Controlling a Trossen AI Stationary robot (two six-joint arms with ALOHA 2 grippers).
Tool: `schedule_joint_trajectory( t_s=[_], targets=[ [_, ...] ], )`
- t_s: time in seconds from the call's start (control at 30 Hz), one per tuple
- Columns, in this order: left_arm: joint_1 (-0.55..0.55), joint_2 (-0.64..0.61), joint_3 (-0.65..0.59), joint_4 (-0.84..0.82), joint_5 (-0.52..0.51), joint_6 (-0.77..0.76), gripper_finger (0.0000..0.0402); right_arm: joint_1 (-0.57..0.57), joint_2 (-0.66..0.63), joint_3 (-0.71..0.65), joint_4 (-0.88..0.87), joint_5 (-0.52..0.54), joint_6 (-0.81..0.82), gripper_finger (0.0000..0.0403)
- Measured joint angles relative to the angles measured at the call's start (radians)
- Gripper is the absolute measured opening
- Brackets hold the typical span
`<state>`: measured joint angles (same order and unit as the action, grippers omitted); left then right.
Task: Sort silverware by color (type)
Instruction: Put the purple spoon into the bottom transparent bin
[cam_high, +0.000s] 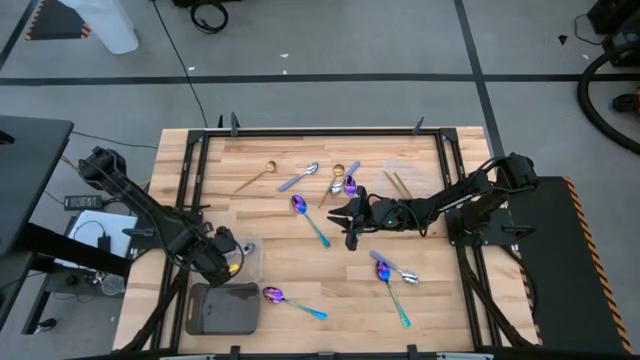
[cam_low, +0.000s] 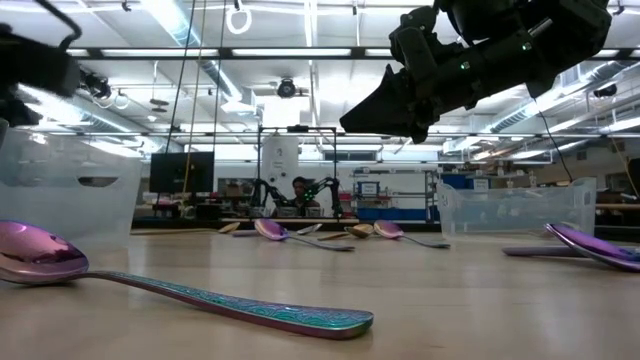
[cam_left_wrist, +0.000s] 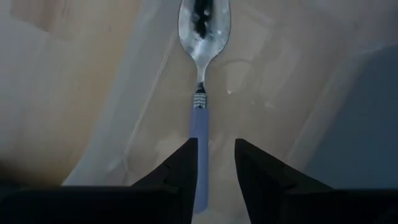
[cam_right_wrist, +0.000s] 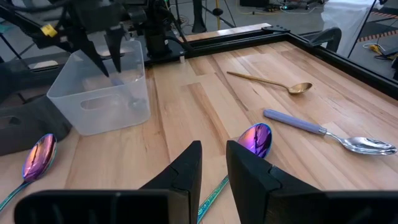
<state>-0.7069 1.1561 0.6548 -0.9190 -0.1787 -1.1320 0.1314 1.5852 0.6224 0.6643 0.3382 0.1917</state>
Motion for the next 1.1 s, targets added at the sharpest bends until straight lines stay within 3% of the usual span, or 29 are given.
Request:
schedule_joint_trajectory(
  t_s=[0.33, 0.83, 1.1],
  targets=[
    [0.114, 0.000, 0.118, -0.038, -0.001, 0.149, 0.0114, 0.000, 0.000, 0.000, 0.000, 0.000, 0.015, 0.0084],
    [0.343, 0.000, 0.127, -0.035, -0.016, 0.334, 0.0114, 0.000, 0.000, 0.000, 0.000, 0.000, 0.015, 0.0084],
    [0.429, 0.002, 0.125, -0.028, -0.224, 0.461, 0.0114, 0.000, 0.000, 0.000, 0.000, 0.000, 0.015, 0.0084]
  ],
)
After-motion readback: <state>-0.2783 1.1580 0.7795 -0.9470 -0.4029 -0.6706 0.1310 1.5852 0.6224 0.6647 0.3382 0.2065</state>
